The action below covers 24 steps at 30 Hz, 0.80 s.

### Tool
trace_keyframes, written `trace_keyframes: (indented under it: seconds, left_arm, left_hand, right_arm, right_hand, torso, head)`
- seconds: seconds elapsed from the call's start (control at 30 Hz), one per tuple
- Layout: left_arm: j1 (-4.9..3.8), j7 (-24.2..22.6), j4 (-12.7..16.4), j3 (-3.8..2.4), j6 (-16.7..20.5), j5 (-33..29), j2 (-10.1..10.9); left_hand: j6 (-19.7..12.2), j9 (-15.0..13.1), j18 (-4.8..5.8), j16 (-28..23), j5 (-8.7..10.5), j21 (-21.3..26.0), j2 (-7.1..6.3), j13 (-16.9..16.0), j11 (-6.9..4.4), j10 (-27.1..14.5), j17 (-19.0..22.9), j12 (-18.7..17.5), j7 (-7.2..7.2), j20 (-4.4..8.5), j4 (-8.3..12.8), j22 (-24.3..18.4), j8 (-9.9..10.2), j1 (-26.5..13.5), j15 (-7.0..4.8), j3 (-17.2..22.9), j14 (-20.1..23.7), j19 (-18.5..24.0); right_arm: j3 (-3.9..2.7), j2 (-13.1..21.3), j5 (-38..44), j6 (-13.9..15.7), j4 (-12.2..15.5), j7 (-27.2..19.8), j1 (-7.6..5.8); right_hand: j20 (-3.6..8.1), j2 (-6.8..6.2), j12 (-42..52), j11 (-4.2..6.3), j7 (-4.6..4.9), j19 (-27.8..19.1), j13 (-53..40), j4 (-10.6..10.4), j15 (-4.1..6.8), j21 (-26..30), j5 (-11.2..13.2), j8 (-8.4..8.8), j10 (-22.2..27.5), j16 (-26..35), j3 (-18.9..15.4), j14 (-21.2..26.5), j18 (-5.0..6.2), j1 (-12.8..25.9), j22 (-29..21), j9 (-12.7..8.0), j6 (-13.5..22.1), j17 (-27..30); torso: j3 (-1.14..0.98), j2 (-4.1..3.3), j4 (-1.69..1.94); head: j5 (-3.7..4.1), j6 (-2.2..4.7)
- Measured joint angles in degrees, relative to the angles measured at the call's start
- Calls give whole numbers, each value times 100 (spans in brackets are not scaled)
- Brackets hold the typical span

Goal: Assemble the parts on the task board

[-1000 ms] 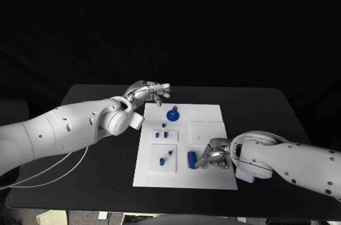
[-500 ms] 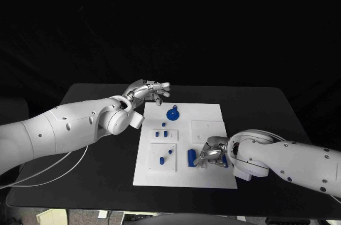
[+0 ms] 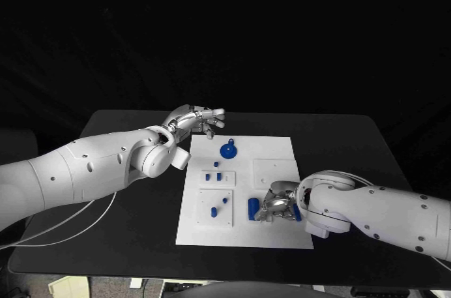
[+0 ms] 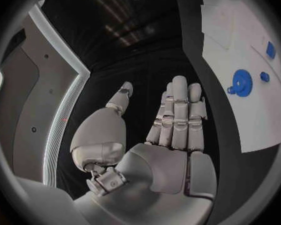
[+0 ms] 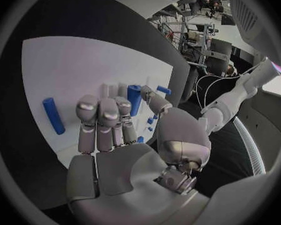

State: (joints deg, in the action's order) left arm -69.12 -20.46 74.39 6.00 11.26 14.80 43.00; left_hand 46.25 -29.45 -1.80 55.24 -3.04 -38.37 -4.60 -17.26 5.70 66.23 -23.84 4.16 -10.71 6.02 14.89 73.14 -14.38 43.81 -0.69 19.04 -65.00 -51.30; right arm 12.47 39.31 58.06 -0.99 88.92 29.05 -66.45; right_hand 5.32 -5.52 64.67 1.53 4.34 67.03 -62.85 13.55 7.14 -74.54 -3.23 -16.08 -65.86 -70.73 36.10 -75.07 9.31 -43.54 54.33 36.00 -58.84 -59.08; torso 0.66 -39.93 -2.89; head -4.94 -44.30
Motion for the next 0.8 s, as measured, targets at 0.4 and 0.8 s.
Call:
trace_keyframes:
  seconds: [0.4, 0.8]
  left_arm:
    - [0, 11, 0, 0, -9, 0, 2]
    - [0, 18, 0, 0, -16, 0, 5]
  left_hand:
    - [0, 0, 0, 0, 0, 0, 0, 0, -1, 0, 1, 0, 0, 0, 0, -1, 0, 0, 0, 0, 0, 0]
    - [0, 0, 0, 0, 0, 0, 40, 0, -1, 1, -4, 0, 0, -1, 0, 5, 0, 5, 0, 0, 0, 0]
  right_arm:
    - [-14, -79, 131, 35, -90, 43, 38]
    - [-8, -57, 312, 176, -54, 12, 63]
  right_hand:
    - [-21, 11, -17, 20, 31, 20, 1, 44, 19, 0, -32, 35, -20, 0, -3, -20, 55, 11, -1, -31, -94, 1]
    - [-25, 209, -20, 2, 17, 23, 1, -7, 11, 0, -181, 67, -42, 0, 48, -27, 82, -35, 12, -26, -111, -4]
  torso:
    - [-1, 0, 1]
    - [-2, 0, -1]
  head:
    - [0, -18]
    - [4, -21]
